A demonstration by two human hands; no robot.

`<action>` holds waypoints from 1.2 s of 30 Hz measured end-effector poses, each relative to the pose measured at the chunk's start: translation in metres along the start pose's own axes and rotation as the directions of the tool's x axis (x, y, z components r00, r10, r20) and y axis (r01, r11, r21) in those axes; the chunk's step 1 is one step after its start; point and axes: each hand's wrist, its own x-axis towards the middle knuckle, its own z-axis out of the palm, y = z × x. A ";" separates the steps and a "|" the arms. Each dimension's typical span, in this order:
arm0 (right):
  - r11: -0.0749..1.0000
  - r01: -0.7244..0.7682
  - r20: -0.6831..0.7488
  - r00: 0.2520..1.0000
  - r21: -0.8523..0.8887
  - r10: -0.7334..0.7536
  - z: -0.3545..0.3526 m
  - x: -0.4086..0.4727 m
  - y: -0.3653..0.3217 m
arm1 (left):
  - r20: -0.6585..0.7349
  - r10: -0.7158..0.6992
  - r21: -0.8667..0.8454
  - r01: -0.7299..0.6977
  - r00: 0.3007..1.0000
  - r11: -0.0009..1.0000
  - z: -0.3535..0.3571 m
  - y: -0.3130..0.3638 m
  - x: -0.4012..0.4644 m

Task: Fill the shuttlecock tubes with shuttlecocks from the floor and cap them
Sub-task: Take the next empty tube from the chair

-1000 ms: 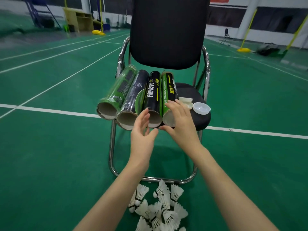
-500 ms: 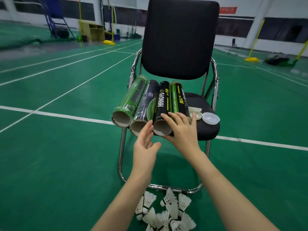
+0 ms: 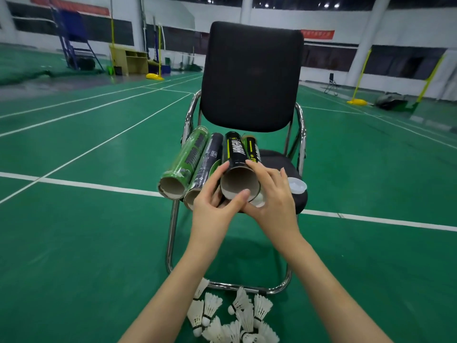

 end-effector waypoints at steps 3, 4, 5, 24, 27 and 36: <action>0.997 -0.006 -0.004 1.000 0.082 0.006 -0.020 0.007 -0.015 | -0.003 0.052 0.015 -0.052 0.999 0.999 0.006 0.018 -0.004; 0.994 -0.001 -0.003 1.000 0.107 0.001 -0.027 0.009 -0.019 | -0.004 0.073 0.012 -0.073 0.997 0.997 0.008 0.026 -0.005; 0.992 0.008 -0.007 1.000 0.126 -0.008 -0.034 0.011 -0.024 | -0.005 0.095 0.004 -0.095 0.996 0.996 0.010 0.033 -0.006; 0.998 -0.041 0.291 0.955 -0.037 0.050 -0.130 -0.043 -0.010 | 0.289 -0.344 -0.348 0.433 0.893 0.832 0.006 0.033 -0.052; 0.996 -0.058 0.355 0.932 -0.067 0.078 -0.118 -0.075 0.007 | 0.329 -0.489 -0.332 0.583 0.808 0.741 -0.004 0.003 -0.061; 0.931 -0.361 0.548 0.769 -0.052 0.329 -0.056 -0.170 0.064 | 0.264 -0.749 -0.245 0.793 0.608 0.557 -0.027 -0.107 -0.084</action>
